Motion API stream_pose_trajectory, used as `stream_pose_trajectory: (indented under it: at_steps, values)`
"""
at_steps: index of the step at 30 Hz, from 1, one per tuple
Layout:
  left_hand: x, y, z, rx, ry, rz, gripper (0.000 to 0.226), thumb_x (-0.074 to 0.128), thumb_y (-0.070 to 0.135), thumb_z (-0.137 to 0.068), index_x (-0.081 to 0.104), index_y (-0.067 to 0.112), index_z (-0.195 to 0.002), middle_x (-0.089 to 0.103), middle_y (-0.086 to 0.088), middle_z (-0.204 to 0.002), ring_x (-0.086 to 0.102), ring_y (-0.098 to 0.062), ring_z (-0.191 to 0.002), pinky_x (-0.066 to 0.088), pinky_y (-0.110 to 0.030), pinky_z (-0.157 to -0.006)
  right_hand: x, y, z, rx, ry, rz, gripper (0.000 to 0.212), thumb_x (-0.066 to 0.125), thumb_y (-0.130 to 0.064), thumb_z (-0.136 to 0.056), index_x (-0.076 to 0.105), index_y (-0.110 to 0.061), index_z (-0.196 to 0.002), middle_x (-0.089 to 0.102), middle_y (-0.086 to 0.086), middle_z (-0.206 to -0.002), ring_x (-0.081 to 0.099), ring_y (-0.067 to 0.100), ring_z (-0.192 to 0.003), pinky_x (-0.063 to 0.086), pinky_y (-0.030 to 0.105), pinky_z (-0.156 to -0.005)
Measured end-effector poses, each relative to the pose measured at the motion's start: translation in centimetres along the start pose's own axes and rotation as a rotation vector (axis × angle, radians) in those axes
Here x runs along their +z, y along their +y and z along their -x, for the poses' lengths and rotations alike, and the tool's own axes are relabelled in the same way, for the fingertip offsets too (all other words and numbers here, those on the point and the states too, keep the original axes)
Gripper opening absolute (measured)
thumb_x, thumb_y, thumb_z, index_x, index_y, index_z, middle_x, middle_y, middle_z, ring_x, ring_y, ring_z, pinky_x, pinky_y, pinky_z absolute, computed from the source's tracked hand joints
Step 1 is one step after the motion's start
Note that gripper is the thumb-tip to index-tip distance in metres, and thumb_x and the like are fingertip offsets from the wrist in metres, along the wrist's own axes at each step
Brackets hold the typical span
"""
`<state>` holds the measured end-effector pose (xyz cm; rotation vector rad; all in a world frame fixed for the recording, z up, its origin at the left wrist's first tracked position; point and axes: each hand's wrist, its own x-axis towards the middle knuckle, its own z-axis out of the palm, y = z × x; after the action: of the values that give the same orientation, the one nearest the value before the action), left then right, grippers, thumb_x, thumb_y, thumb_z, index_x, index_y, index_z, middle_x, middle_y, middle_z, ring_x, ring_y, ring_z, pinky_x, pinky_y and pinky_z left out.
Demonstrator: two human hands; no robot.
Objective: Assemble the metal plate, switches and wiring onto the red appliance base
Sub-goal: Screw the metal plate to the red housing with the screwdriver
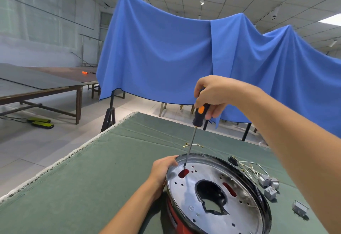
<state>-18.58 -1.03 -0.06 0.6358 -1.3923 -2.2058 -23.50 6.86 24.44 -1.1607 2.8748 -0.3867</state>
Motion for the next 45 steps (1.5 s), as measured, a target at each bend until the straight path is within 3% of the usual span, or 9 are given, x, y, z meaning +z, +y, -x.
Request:
stream_pose_trajectory:
  at_steps: [4, 8, 12, 18, 22, 28, 32, 38, 45]
  values:
    - [0.2, -0.2, -0.1, 0.001, 0.0, 0.005, 0.031, 0.048, -0.005, -0.075, 0.073, -0.005, -0.093, 0.068, -0.019, -0.088, 0.058, -0.028, -0.075, 0.046, -0.036, -0.071, 0.7, 0.8, 0.1, 0.048, 0.291, 0.282, 0.028, 0.054, -0.028, -0.09, 0.05, -0.01, -0.069, 0.064, 0.007, -0.072, 0.058, 0.026, -0.064, 0.04, 0.024, -0.051]
    - [0.1, 0.1, -0.1, 0.017, 0.005, -0.01, 0.031, 0.048, -0.006, -0.076, 0.074, -0.003, -0.093, 0.069, -0.019, -0.089, 0.06, -0.028, -0.074, 0.049, -0.033, -0.068, -0.3, 1.0, 0.4, 0.041, 0.032, 0.033, 0.021, 0.064, -0.026, -0.087, 0.057, -0.007, -0.093, 0.07, 0.011, -0.081, 0.071, 0.025, -0.062, 0.059, 0.032, -0.058]
    - [0.2, 0.1, 0.0, 0.008, 0.013, -0.009, 0.03, 0.048, -0.006, -0.075, 0.072, -0.007, -0.094, 0.066, -0.017, -0.084, 0.055, -0.027, -0.074, 0.045, -0.035, -0.07, 0.2, 2.2, 0.7, 0.067, 0.262, 0.247, 0.031, 0.061, -0.036, -0.087, 0.053, -0.012, -0.069, 0.059, 0.0, -0.045, 0.053, 0.014, -0.038, 0.036, 0.02, -0.043]
    - [0.1, 0.1, 0.2, 0.012, 0.028, 0.004, 0.031, 0.048, -0.004, -0.076, 0.072, -0.005, -0.095, 0.067, -0.018, -0.086, 0.057, -0.027, -0.076, 0.046, -0.036, -0.071, 0.0, 1.6, 0.8, 0.017, 0.069, -0.014, 0.017, 0.064, -0.022, -0.087, 0.053, -0.009, -0.088, 0.071, 0.007, -0.066, 0.067, 0.02, -0.05, 0.05, 0.022, -0.044]
    - [0.1, -0.2, 0.1, 0.009, 0.015, 0.016, 0.029, 0.048, -0.003, -0.077, 0.073, -0.004, -0.092, 0.068, -0.017, -0.083, 0.058, -0.027, -0.072, 0.048, -0.031, -0.064, 1.2, 1.9, 0.8, 0.041, 0.392, 0.295, 0.034, 0.059, -0.034, -0.087, 0.047, -0.012, -0.064, 0.067, 0.006, -0.066, 0.049, 0.018, -0.05, 0.033, 0.022, -0.047]
    - [0.0, 0.0, 0.0, 0.012, 0.016, 0.005, 0.029, 0.05, -0.003, -0.077, 0.075, 0.0, -0.089, 0.07, -0.016, -0.083, 0.061, -0.026, -0.069, 0.05, -0.027, -0.058, -0.4, 0.7, 1.2, 0.021, -0.028, 0.059, 0.024, 0.063, -0.026, -0.089, 0.062, -0.003, -0.096, 0.071, 0.012, -0.085, 0.07, 0.021, -0.055, 0.057, 0.028, -0.051]
    - [0.0, -0.3, 0.0, 0.007, 0.014, 0.0, 0.029, 0.049, -0.003, -0.077, 0.074, -0.002, -0.092, 0.068, -0.015, -0.082, 0.059, -0.025, -0.068, 0.048, -0.025, -0.056, 0.4, 1.2, 1.4, 0.015, 0.232, 0.211, 0.029, 0.06, -0.038, -0.086, 0.064, -0.012, -0.074, 0.06, -0.002, -0.047, 0.051, 0.012, -0.035, 0.038, 0.021, -0.045]
    - [0.2, 0.0, 0.2, 0.022, 0.008, 0.0, 0.03, 0.049, -0.004, -0.077, 0.074, -0.002, -0.095, 0.068, -0.028, -0.1, 0.06, -0.03, -0.078, 0.049, -0.04, -0.076, 1.0, 0.5, 0.8, -0.01, 0.131, 0.045, 0.017, 0.061, -0.023, -0.084, 0.061, -0.005, -0.082, 0.07, 0.008, -0.066, 0.069, 0.022, -0.054, 0.059, 0.035, -0.059]
    - [0.4, 0.0, 0.0, 0.026, 0.015, -0.021, 0.031, 0.049, -0.005, -0.076, 0.073, -0.003, -0.095, 0.067, -0.018, -0.087, 0.058, -0.028, -0.075, 0.048, -0.036, -0.07, 1.3, 0.8, 1.1, 0.141, 0.389, 0.356, 0.033, 0.058, -0.044, -0.085, 0.049, -0.016, -0.069, 0.062, 0.002, -0.073, 0.059, 0.024, -0.07, 0.03, 0.026, -0.051]
